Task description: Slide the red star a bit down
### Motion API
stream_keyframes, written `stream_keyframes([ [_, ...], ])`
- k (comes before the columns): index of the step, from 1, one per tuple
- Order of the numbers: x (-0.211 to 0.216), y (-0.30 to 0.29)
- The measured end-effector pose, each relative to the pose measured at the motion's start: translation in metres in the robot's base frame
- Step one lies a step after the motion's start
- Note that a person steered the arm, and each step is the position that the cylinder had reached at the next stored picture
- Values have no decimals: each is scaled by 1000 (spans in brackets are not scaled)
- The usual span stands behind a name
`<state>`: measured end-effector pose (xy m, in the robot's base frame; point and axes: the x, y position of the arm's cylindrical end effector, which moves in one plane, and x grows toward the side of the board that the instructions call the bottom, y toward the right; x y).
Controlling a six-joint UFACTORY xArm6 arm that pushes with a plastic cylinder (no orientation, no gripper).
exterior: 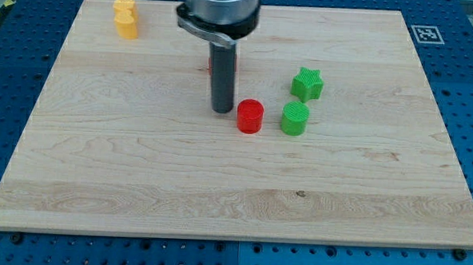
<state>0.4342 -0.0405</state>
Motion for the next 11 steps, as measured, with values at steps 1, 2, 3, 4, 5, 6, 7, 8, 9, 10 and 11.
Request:
stream_keyframes([
  [1, -22, -41],
  [2, -51, -56],
  [3, -81, -56],
  [4, -110, -49],
  [5, -131, -40],
  [6, -143, -5],
  [7, -142, 23],
  [8, -124, 22],
  [9, -101, 21],
  [10, -78, 21],
  [11, -58, 20],
])
